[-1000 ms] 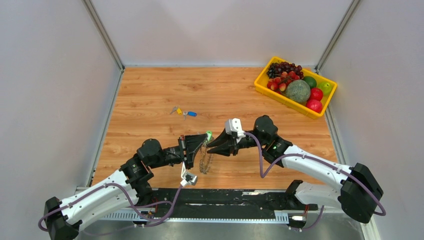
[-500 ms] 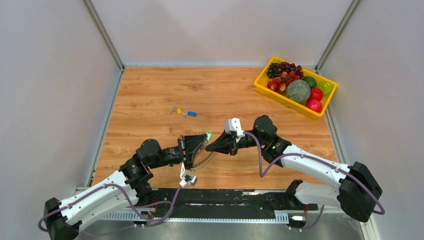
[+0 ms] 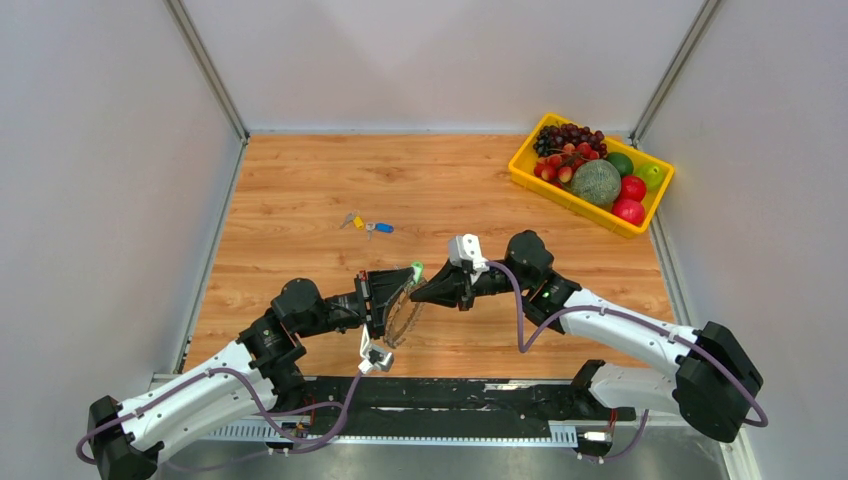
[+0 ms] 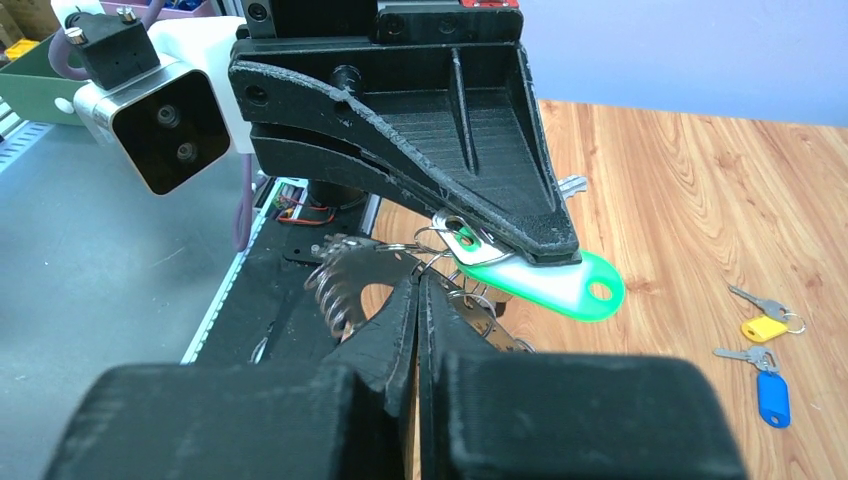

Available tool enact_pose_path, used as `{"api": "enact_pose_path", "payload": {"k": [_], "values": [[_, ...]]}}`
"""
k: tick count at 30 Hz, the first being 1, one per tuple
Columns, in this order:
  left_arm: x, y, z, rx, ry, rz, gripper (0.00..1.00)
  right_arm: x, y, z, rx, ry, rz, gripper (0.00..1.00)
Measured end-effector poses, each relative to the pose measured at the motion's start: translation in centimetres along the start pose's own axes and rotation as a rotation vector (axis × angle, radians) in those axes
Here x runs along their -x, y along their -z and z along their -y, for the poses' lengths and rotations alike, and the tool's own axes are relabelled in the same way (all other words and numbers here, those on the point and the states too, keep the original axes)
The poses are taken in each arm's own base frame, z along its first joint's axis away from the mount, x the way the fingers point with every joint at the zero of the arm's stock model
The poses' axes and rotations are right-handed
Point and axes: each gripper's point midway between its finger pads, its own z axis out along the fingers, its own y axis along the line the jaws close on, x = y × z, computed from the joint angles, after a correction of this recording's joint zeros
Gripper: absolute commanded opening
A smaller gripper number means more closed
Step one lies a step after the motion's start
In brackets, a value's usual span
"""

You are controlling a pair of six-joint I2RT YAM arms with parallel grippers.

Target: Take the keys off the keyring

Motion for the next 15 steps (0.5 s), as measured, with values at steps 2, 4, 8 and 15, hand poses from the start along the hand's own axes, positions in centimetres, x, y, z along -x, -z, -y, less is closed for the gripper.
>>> {"api": "enact_pose_path", "payload": {"k": [2, 4, 8, 15], "values": [[0.0, 0.0, -0.01, 0.0, 0.0, 0.0, 0.0, 0.01, 0.0, -0.03, 0.0, -0.006, 0.0, 0.0], [0.0, 0.0, 0.0, 0.0, -0.001, 0.0, 0.0, 0.03, 0.0, -0.11, 0.0, -0.028, 0.001, 0.0], [0.0, -0.01, -0.02, 0.0, -0.005, 0.0, 0.0, 0.21, -0.03, -0.26, -0.008, -0.104, 0.004, 0.0], [0.0, 0.0, -0.06, 0.001, -0.01, 0.0, 0.0, 0.86, -0.25, 0.13, -0.065, -0.305, 0.022, 0.0]]}}
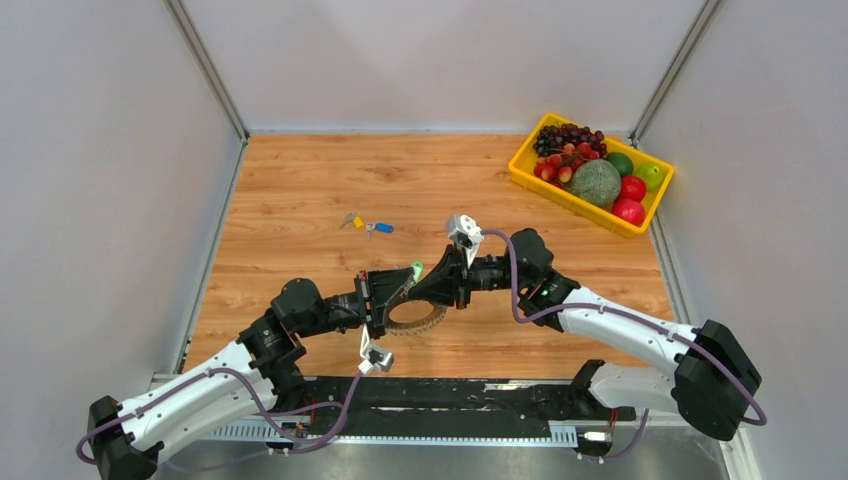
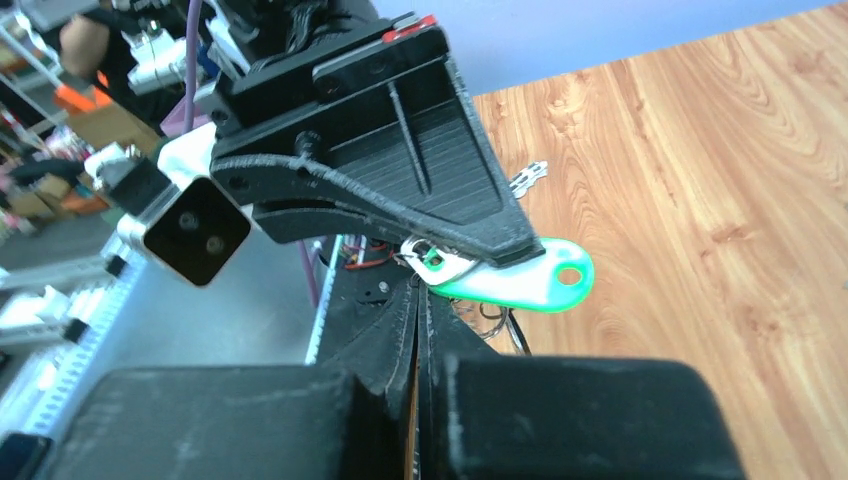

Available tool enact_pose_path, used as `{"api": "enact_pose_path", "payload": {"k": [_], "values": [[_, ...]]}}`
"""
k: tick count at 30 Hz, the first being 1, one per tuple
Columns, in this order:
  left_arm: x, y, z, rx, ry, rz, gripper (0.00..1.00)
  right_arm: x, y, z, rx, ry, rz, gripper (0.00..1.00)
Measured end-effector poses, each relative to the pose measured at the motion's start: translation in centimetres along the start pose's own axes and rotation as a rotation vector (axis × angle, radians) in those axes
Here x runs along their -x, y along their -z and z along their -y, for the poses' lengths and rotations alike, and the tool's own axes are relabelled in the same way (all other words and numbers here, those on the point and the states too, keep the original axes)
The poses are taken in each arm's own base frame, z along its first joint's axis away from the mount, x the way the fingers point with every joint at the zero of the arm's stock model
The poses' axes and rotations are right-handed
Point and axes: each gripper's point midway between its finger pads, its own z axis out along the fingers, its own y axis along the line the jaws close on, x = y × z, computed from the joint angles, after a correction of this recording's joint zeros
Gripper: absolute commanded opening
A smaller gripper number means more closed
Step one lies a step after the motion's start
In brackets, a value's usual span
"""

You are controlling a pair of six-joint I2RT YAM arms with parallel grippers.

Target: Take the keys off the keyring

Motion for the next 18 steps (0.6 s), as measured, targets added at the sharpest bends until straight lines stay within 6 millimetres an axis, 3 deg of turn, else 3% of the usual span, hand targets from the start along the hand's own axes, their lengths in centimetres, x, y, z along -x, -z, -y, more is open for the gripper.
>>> {"api": "enact_pose_path", "payload": {"k": [4, 6, 9, 12, 18], "values": [[-0.1, 0.0, 0.0, 0.001, -0.005, -0.004, 0.0, 0.4, -0.2, 0.4, -0.041, -0.129, 0.025, 0.0], [-0.2, 0.1, -0.2, 0.007, -0.01, -0.011, 0.0, 0.7, -0.3, 0.4, -0.057, -0.184, 0.04, 0.13], [-0.2, 0.1, -0.5, 0.018, -0.015, -0.013, 0.0, 1.1, -0.3, 0.5, -0.071, -0.239, 0.056, 0.23], [-0.2, 0.2, -0.6, 0.02, -0.015, -0.013, 0.0, 1.2, -0.2, 0.2, -0.072, -0.221, 0.057, 0.3], [0.3, 0.3, -1.2, 0.04, -0.021, 0.009, 0.0, 2.8, 1.4, -0.4, -0.105, -0.025, 0.079, 0.3]]}}
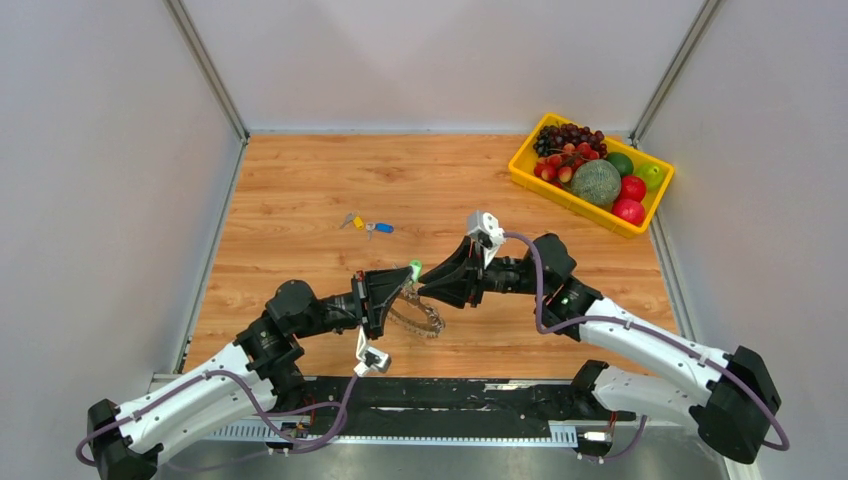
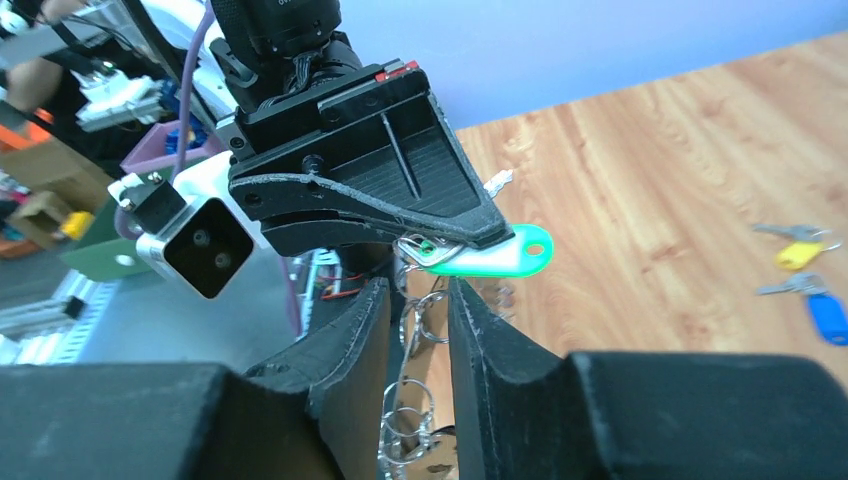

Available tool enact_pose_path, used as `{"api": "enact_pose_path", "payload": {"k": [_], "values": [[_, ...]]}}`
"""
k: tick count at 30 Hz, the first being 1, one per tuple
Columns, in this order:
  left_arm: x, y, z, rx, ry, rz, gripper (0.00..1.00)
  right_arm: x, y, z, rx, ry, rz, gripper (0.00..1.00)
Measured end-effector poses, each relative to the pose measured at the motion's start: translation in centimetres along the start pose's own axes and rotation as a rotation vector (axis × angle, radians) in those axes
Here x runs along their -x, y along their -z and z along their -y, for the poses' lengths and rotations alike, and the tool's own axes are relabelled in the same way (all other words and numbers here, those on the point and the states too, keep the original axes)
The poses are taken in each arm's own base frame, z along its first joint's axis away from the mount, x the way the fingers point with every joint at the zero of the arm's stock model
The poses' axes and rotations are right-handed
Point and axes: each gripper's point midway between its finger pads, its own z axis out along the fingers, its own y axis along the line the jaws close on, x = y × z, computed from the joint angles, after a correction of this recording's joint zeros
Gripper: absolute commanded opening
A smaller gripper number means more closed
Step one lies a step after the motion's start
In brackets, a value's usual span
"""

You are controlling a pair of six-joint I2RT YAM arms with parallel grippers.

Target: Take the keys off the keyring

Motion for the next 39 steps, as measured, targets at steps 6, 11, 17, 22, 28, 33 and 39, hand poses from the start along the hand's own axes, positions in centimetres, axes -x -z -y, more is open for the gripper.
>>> {"api": "enact_pose_path", "payload": {"k": [6, 11, 17, 22, 28, 33, 39], "values": [[0.6, 0.0, -0.2, 0.006, 0.0, 0.033, 0.0, 0.4, 0.7, 0.6, -0.029, 0.174, 0.016, 0.32], [1.2, 0.1, -0.6, 0.022, 0.001, 0.06, 0.0, -1.4, 0.7, 1.5, -0.034, 0.206, -0.006, 0.34], [1.7, 0.2, -0.8, 0.027, 0.002, 0.082, 0.0, -1.9, 0.1, 1.9, -0.026, 0.214, 0.004, 0.37], [1.7, 0.2, -0.9, 0.033, -0.001, 0.086, 0.0, -1.7, -0.5, 0.8, 0.013, 0.224, 0.022, 0.38], [1.7, 0.2, -1.0, 0.036, -0.003, 0.085, 0.0, -1.8, -1.0, -0.5, 0.053, 0.227, 0.032, 0.38], [1.7, 0.2, -1.0, 0.036, -0.003, 0.085, 0.0, -2.0, -1.1, -0.8, 0.06, 0.222, 0.028, 0.39], [1.7, 0.2, -1.0, 0.036, -0.002, 0.087, 0.0, -2.0, -0.8, -0.8, 0.046, 0.223, 0.021, 0.39]]}}
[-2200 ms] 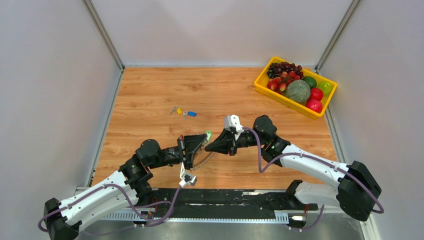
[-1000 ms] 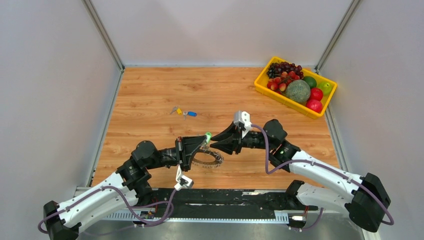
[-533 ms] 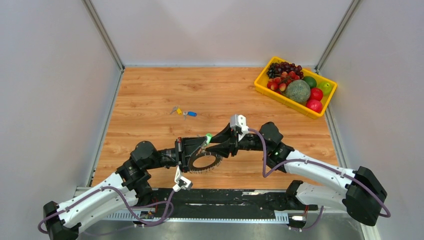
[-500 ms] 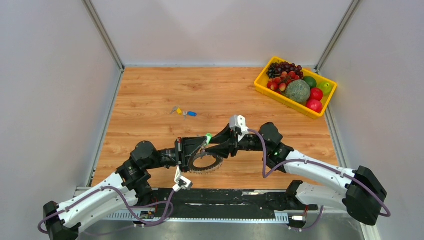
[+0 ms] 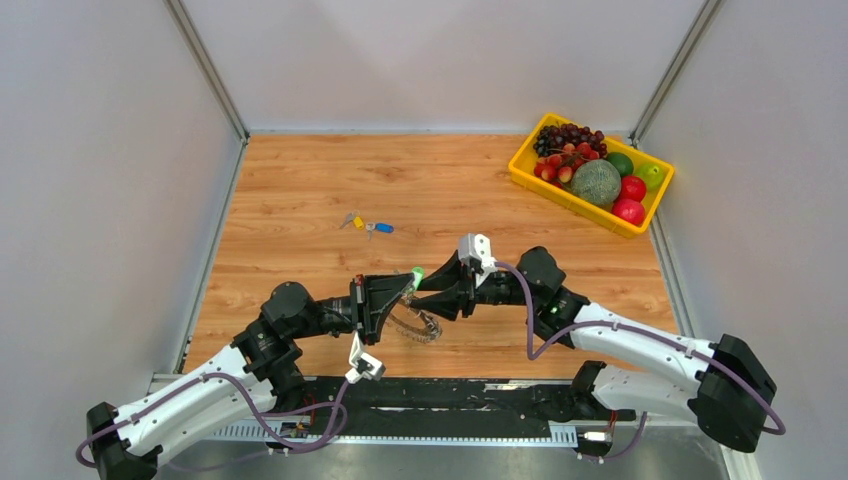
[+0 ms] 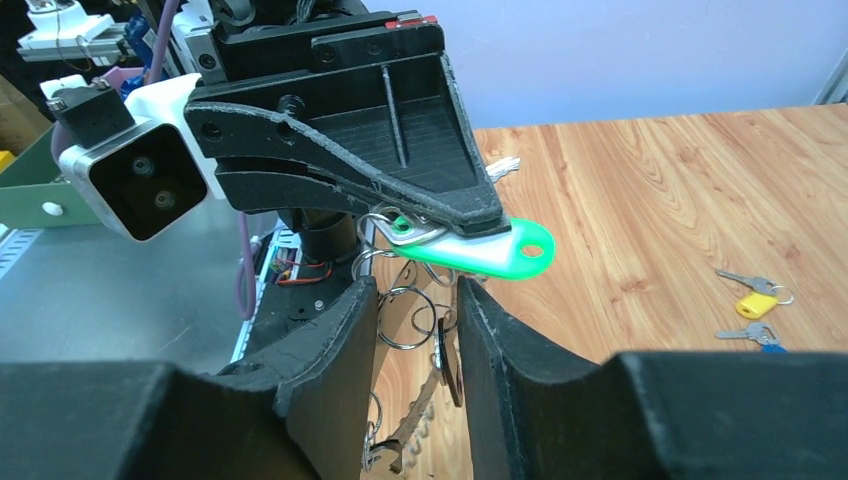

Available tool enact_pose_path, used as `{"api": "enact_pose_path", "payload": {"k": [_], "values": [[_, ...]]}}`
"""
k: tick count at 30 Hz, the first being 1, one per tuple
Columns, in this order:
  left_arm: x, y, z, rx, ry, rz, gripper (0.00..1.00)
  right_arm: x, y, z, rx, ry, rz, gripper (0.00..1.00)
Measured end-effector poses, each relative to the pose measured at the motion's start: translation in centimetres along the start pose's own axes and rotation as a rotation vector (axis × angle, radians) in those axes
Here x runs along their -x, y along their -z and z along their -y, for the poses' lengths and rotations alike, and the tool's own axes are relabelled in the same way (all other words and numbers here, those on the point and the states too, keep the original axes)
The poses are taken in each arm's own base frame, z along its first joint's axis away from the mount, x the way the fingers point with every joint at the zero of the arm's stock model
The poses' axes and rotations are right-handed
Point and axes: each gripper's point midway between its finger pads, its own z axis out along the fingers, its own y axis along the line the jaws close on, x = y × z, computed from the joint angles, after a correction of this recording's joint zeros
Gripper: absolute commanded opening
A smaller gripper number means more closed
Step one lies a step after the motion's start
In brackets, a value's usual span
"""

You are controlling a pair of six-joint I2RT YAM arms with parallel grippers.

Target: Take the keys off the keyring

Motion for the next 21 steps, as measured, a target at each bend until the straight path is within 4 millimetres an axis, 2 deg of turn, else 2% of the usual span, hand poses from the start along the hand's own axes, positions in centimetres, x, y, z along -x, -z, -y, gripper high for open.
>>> {"api": "enact_pose_path", "payload": {"k": [7, 16, 18, 21], "values": [[0.4, 0.0, -0.2, 0.007, -0.004, 0.02, 0.0, 0.7, -0.9, 0.2, 0.026, 0.03, -0.023, 0.38], [0.6, 0.0, -0.4, 0.013, -0.005, 0.03, 0.0, 0.3, -1.8, -0.5, 0.11, -0.007, -0.028, 0.38], [0.7, 0.1, -0.6, 0.019, -0.009, 0.031, 0.0, 0.5, -1.9, -0.7, 0.127, -0.013, -0.018, 0.35], [0.7, 0.1, -0.8, 0.027, -0.013, 0.033, 0.0, 0.8, -2.0, -1.1, 0.15, -0.029, 0.004, 0.25]]}}
